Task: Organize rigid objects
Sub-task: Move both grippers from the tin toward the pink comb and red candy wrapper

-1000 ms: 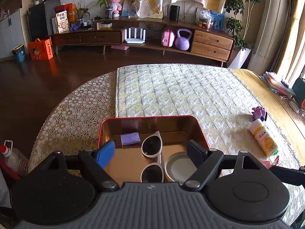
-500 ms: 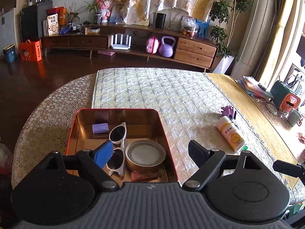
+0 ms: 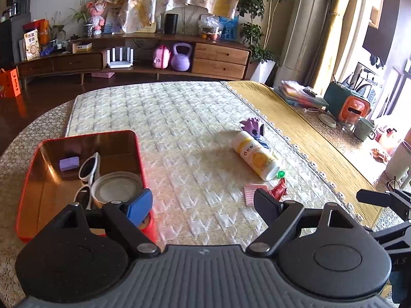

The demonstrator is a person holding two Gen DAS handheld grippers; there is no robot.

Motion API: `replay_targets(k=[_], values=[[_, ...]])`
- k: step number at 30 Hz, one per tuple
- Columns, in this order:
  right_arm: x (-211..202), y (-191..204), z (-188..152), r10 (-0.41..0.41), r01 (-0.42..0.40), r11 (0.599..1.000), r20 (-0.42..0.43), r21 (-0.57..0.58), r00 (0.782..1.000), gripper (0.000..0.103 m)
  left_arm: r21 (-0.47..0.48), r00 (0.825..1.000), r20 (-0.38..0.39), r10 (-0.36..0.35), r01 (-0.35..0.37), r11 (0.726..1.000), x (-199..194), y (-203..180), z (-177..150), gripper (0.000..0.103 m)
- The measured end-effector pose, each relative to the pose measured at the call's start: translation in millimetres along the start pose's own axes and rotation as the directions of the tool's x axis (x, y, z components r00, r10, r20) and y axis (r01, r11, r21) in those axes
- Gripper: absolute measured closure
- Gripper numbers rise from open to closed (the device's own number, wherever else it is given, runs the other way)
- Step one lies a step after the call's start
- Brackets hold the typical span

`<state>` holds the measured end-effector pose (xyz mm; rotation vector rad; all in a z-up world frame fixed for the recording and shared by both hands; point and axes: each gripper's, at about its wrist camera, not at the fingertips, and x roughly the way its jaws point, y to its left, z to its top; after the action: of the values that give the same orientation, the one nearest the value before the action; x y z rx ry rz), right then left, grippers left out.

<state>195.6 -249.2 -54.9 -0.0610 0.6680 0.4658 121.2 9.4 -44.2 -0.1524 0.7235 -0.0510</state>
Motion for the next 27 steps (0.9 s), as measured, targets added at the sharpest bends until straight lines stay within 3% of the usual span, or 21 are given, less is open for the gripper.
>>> replay_targets(k=[6, 13, 27], values=[[10.6, -25.4, -1.4, -0.025, 0.025, 1.0, -0.008, 0.017, 1.0, 0.001, 0.003, 0.998, -0.061, -0.019, 0.02, 1.0, 24.9, -14.7, -12.9, 0.017], [37.2, -45.1, 4.9, -0.03, 0.033, 0.997, -0.049, 0.071, 0.998, 0.002, 0.069, 0.992, -0.121, -0.032, 0.041, 0.997, 53.8, -43.3, -23.7, 0.017], [109.4, -45.0, 19.6, -0.122, 0.136, 0.984, -0.121, 0.118, 0.985, 0.004, 0.131, 0.991, -0.129, -0.021, 0.038, 0.991, 104.4, -75.3, -27.7, 0.017]])
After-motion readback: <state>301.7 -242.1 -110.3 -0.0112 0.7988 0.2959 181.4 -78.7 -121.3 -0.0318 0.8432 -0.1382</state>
